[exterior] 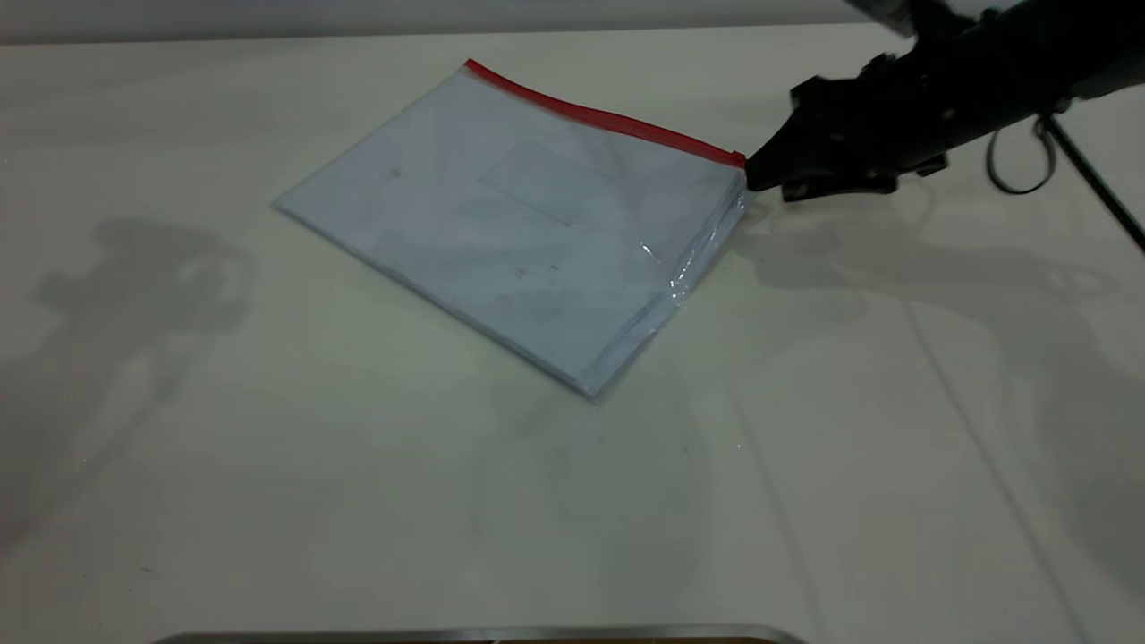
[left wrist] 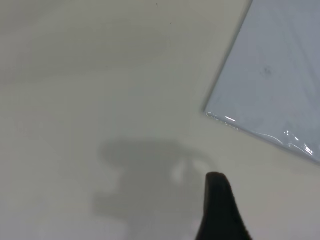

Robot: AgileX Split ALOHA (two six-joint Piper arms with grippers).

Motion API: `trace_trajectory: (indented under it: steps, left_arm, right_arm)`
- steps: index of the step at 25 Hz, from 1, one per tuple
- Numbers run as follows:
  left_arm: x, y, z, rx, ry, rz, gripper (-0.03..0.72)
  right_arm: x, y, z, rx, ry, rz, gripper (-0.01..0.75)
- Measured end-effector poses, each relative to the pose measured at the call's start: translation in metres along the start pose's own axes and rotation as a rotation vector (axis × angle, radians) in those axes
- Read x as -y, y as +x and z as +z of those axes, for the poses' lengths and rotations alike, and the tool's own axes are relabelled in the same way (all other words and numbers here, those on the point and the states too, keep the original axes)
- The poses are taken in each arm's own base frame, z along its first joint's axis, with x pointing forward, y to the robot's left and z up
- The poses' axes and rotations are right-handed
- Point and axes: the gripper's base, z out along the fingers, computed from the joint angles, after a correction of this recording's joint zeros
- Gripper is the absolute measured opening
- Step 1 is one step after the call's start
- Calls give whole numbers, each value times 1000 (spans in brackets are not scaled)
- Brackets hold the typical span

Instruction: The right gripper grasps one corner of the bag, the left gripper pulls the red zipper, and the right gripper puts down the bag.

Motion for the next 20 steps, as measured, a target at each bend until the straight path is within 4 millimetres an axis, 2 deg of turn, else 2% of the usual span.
trace_trajectory:
  steps: [5, 9, 14, 20]
  left_arm:
    - [1, 0, 0, 3, 0, 2, 540]
    - [1, -1, 0, 4, 0, 2, 540]
    - [1, -1, 0, 4, 0, 1, 540]
    - [0, -1, 2, 11, -3, 1, 540]
  right_arm:
    - [12, -3, 25, 6, -61, 0, 418]
    - [18, -5, 34, 22, -81, 21, 420]
    - [24, -6, 23, -18, -132, 53, 420]
    - [50, -9, -4, -30, -129, 99, 422]
